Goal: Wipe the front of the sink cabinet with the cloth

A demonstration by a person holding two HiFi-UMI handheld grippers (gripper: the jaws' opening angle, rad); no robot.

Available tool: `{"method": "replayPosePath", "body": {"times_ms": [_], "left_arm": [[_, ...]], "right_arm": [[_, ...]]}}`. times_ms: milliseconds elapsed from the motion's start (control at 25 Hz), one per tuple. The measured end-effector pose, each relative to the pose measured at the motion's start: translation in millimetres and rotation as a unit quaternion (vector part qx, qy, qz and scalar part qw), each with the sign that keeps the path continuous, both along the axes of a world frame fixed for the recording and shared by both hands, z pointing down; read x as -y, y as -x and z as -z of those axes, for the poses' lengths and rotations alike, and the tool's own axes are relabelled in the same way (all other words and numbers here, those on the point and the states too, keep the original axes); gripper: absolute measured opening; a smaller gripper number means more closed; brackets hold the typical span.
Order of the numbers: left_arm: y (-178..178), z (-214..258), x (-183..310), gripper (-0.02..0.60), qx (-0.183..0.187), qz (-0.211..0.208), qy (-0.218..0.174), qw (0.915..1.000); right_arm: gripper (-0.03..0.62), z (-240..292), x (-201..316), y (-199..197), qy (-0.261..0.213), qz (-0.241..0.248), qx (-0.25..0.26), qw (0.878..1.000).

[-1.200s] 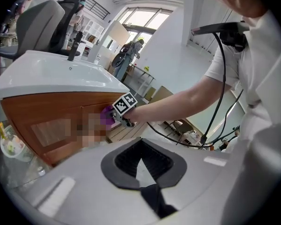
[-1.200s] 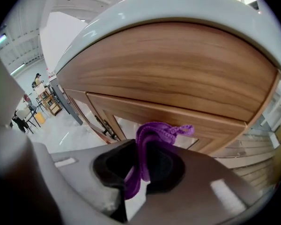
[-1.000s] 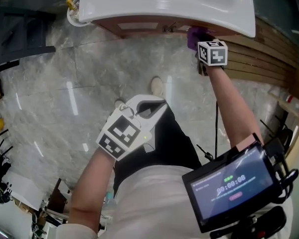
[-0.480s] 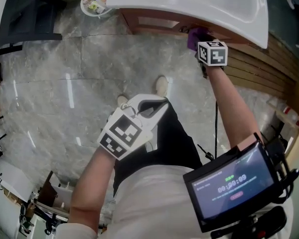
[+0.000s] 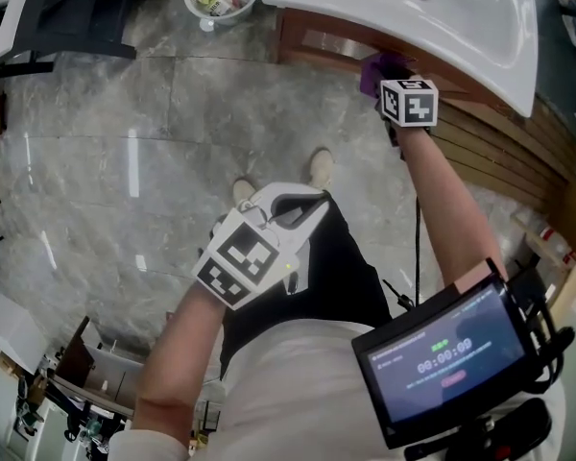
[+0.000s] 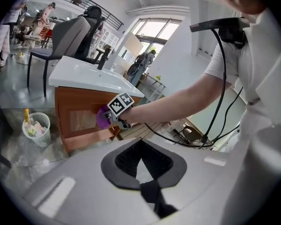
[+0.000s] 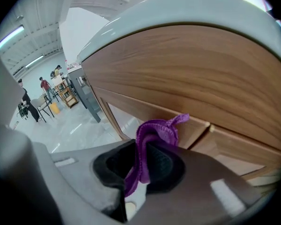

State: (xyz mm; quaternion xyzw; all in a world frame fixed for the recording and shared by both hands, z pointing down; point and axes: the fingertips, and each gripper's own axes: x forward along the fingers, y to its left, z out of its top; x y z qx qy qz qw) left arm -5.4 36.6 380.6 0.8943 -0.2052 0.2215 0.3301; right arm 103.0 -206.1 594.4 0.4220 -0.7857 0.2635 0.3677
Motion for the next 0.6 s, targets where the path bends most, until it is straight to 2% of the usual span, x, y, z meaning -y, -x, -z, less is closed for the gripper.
{"method": "replayPosePath", "body": {"times_ms": [600], "left_arm": [[71, 2, -14, 0.008, -0.001, 0.057, 0.001, 0.9984]], "right_arm": [[0.055, -3, 8, 128, -0.004, 0.067, 0.011, 0.998]]}}
